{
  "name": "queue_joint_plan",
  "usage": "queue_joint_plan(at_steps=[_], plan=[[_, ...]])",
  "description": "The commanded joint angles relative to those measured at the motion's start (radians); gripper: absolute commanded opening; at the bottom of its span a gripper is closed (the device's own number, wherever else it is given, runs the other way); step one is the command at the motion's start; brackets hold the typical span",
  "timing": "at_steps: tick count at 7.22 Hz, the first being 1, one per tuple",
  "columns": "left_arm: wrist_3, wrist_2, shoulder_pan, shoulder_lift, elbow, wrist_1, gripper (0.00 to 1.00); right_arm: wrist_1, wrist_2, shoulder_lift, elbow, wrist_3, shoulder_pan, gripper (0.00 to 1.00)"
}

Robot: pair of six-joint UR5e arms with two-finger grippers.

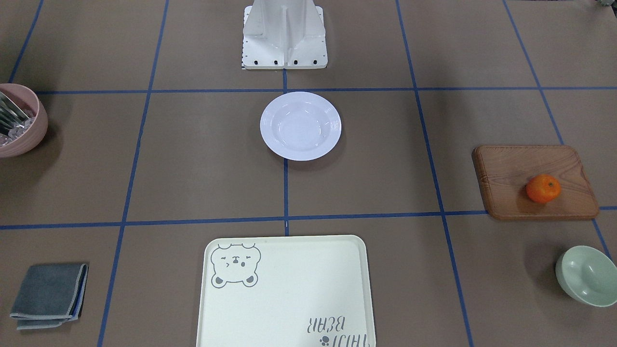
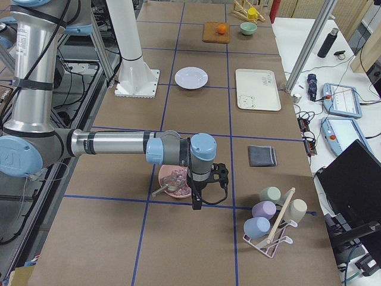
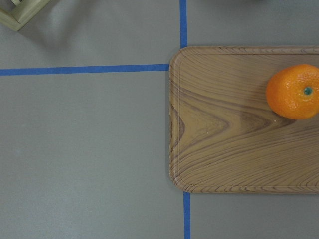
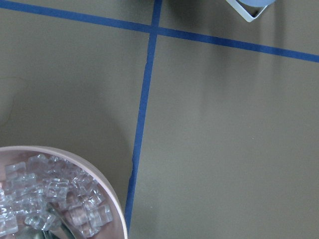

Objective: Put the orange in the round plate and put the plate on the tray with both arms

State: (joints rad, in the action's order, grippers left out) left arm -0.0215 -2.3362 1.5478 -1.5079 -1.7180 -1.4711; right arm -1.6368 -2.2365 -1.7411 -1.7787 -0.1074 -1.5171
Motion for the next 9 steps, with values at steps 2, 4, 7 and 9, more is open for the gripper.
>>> queue_joint_plan(at_steps=[2,4,7,9], plan=[[0.008,-0.003,0.0,-0.002,-0.011,-0.002,0.98,0.0,0.0,0.006,-0.004,0.002,0.002,1.0],[0.006,0.0,0.002,-0.002,-0.028,-0.038,0.98,0.0,-0.002,0.009,-0.059,0.0,0.0,1.0],[0.009,0.014,0.003,-0.006,-0.038,-0.157,0.98,0.059,-0.063,0.087,-0.107,0.011,0.0,1.0],[0.014,0.052,0.006,-0.046,-0.014,-0.392,0.98,0.158,-0.064,0.084,-0.091,0.015,-0.017,1.0]])
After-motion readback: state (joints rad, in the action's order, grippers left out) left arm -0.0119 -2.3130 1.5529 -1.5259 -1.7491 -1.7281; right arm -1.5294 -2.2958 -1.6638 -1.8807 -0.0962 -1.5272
